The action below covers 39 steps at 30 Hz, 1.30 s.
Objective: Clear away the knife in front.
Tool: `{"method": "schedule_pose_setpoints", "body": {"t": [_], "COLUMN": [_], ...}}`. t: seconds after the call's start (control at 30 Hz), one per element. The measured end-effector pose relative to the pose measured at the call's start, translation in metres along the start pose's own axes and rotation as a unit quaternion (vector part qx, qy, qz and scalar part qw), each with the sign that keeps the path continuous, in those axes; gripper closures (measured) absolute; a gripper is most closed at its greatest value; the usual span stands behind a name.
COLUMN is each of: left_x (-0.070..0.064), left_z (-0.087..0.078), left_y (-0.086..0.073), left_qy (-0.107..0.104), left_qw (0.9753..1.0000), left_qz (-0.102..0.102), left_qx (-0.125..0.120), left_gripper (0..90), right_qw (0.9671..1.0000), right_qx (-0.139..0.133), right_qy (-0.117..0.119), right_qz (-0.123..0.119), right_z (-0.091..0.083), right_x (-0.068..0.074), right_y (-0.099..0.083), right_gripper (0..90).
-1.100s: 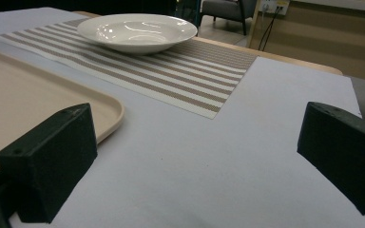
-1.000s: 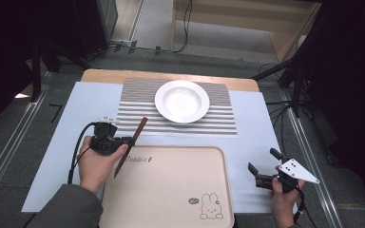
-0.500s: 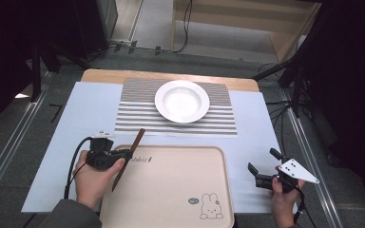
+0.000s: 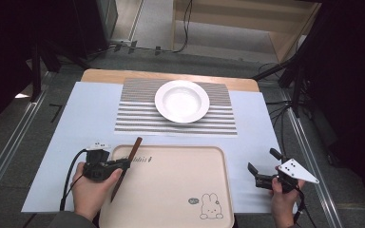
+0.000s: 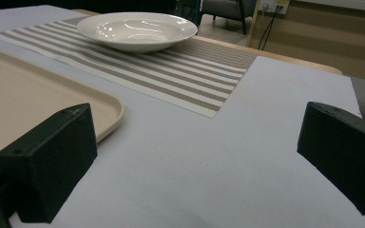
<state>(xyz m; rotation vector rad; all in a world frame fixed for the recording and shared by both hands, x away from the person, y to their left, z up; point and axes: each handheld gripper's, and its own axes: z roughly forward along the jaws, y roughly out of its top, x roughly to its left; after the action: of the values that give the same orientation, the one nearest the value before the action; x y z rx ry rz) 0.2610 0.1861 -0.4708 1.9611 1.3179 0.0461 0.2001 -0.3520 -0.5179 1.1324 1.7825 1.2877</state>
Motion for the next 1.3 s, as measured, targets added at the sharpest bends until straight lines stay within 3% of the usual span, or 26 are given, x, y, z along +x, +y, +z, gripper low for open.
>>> {"method": "schedule_pose_setpoints", "body": {"t": [0.77, 1.23, 1.3], "left_x": [0.008, 0.003, 0.003], "left_z": [0.005, 0.005, 0.004], "left_y": [-0.031, -0.034, -0.032], "left_qy": [0.002, 0.03, 0.028], "left_qw": [0.9997, 0.9995, 0.9994], "left_qz": [-0.023, -0.003, 0.0], "left_qx": [0.0, -0.01, -0.018], "left_gripper": [77.3, 76.5, 68.8], "right_qw": [1.0, 1.0, 1.0], "right_qx": [0.002, 0.003, 0.003], "right_qy": [-0.001, -0.001, -0.001], "right_qz": [0.0, -0.002, -0.001], "right_z": [0.0, 0.0, 0.0], "right_x": [0.001, 0.001, 0.001], "right_y": [0.0, 0.0, 0.0], "right_gripper": [0.0, 0.0, 0.0]}}
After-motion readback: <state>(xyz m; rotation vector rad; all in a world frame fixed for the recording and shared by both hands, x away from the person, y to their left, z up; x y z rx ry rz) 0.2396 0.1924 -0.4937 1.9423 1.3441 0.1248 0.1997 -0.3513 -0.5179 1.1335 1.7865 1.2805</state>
